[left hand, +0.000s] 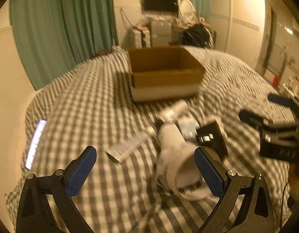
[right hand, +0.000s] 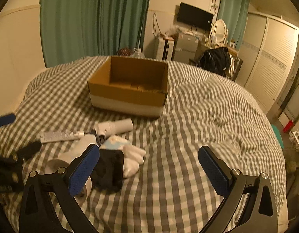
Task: Organize objects
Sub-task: 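Grasp the brown tape roll with the left gripper while the right gripper grasps the black round object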
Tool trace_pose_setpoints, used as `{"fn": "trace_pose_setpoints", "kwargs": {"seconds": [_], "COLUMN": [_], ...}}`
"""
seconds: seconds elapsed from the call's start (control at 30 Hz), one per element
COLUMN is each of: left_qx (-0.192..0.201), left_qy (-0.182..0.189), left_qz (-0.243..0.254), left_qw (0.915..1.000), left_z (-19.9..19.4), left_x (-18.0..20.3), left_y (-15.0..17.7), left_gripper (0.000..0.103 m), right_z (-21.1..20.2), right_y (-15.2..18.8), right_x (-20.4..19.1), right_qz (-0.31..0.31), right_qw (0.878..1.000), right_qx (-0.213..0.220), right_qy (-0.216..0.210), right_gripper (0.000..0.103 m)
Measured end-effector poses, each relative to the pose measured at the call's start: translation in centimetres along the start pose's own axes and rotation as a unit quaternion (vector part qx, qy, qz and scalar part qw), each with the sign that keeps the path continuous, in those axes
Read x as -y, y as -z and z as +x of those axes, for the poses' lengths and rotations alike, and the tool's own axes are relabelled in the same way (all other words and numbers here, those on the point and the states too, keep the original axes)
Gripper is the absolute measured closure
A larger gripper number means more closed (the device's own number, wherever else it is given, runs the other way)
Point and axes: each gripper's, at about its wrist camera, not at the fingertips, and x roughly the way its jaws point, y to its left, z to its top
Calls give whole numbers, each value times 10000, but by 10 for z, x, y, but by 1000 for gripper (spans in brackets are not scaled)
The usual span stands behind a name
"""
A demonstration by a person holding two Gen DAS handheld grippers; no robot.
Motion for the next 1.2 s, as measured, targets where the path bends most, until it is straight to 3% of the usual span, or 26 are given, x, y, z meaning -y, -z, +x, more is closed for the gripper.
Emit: {"fn": "trace_pose_setpoints", "kwargs": {"seconds": [0.07, 0.13, 0.2, 0.27, 0.3, 0.43, 0.7, 0.83, 1.1, 1.2], "left_qx": [-144, -241, -319, -483, -497, -337, 145, 108, -12, -15], "left_qy": [53, 77, 102, 350, 464, 450, -123, -228, -133, -148], "left_qz": [110, 182, 191, 115, 37, -71, -419, -519, -607, -629], "left_qw": [9998, 9995, 9993, 9982, 9977, 9984, 9989, 9983, 9981, 9979], "left_z": [10, 18, 28, 35, 35, 21, -6, -1, 11, 12], "left_x": [8, 13, 16, 14, 12, 0, -48, -62, -68, -68], "left_y": [8, 10, 15, 16, 16, 8, -5, -3, 1, 0], "left_gripper": [0, 7, 49, 74, 79, 82, 87, 88, 88, 88], "right_z": [4, 7, 10, 12, 14, 22, 37, 46, 80, 79], "right_y": [3, 5, 8, 9, 10, 13, 25, 33, 50, 51], "right_x": [-1, -3, -5, -7, -8, -11, -38, -55, -67, -67], "right_qz": [0, -19, -43, -60, -61, -55, -385, -724, -916, -921], "right_qw": [10000, 9999, 9998, 9997, 9997, 9992, 9966, 9934, 9843, 9845], "right_qx": [-90, -161, -190, -224, -247, -391, -693, -860, -1438, -1415], "right_qy": [-34, -56, -61, -64, -69, -96, -228, -229, -465, -475], "right_gripper": [1, 1, 1, 1, 1, 1, 1, 11, 48, 48]}}
